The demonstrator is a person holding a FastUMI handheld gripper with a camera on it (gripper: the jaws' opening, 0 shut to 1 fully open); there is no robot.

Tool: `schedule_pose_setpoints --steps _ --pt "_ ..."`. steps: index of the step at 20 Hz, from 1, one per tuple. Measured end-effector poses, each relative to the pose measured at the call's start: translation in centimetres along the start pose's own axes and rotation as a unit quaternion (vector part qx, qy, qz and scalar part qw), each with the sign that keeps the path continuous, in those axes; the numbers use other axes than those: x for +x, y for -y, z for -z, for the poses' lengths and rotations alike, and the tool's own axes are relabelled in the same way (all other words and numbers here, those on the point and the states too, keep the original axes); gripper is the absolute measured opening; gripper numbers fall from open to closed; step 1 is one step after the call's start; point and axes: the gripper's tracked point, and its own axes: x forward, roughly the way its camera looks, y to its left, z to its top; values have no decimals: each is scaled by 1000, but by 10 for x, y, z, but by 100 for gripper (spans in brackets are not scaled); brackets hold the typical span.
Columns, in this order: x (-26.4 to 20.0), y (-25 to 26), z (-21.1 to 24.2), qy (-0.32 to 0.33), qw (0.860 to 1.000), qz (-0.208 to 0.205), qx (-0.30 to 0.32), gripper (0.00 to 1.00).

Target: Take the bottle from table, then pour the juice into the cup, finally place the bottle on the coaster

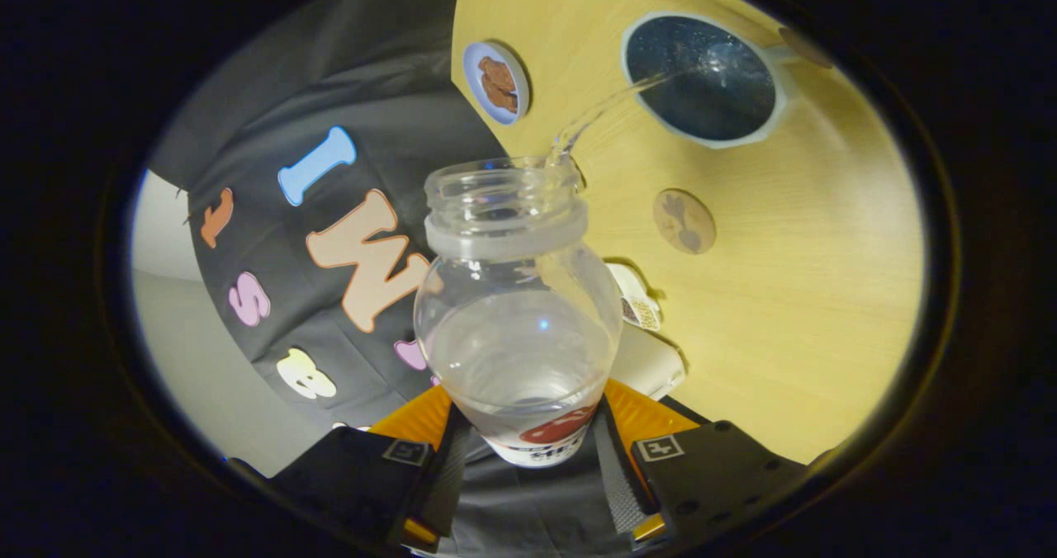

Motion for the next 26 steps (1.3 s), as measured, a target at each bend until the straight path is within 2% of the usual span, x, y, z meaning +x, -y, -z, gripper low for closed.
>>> schedule_pose_setpoints --steps 15,26 --pt "-9 -8 -5 -34 997 23 64 75" --pt "-8 -18 -16 -50 989 30 136 75"
